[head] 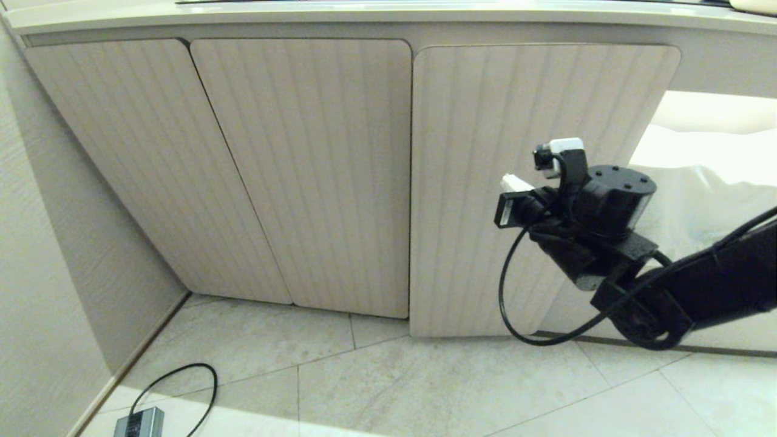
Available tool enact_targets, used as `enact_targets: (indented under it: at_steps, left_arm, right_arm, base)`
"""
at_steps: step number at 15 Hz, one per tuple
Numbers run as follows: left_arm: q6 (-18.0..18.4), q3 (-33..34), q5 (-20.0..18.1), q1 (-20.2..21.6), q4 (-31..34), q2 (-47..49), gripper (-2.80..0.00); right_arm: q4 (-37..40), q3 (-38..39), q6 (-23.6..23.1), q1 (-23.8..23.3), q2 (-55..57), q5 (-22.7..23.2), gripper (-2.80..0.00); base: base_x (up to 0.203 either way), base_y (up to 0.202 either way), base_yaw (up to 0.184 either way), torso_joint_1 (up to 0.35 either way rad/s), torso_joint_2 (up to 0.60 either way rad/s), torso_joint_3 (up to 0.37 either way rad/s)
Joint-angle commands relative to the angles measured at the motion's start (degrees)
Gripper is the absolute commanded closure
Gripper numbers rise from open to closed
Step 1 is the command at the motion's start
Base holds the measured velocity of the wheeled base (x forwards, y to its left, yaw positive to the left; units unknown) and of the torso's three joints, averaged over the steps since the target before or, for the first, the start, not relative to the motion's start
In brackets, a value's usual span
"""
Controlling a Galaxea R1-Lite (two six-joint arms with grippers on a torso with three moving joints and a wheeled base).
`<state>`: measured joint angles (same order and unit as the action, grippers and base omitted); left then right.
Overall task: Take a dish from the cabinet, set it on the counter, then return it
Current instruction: Close the cabinet door
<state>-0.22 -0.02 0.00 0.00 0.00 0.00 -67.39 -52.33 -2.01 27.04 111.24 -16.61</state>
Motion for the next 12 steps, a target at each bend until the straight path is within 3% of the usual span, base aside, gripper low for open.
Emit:
enact_targets:
  at_steps: [1, 12]
  left_arm:
    - [0.0, 0.0, 0.0, 0.0, 0.0, 0.0, 0.00]
    - [0.0, -0.1, 0.0, 0.0, 0.0, 0.0, 0.00]
  right_arm:
    - [-1.2, 4.1, 0.0, 0.0, -4.1, -0.1, 0.00]
    - [-2.8, 28.4, 0.3, 0.0, -25.6, 0.0, 0.00]
  base:
    - [0.000, 0.000, 0.000, 0.000, 0.00, 0.000]
    - [0.000, 0.000, 0.000, 0.000, 0.00, 0.000]
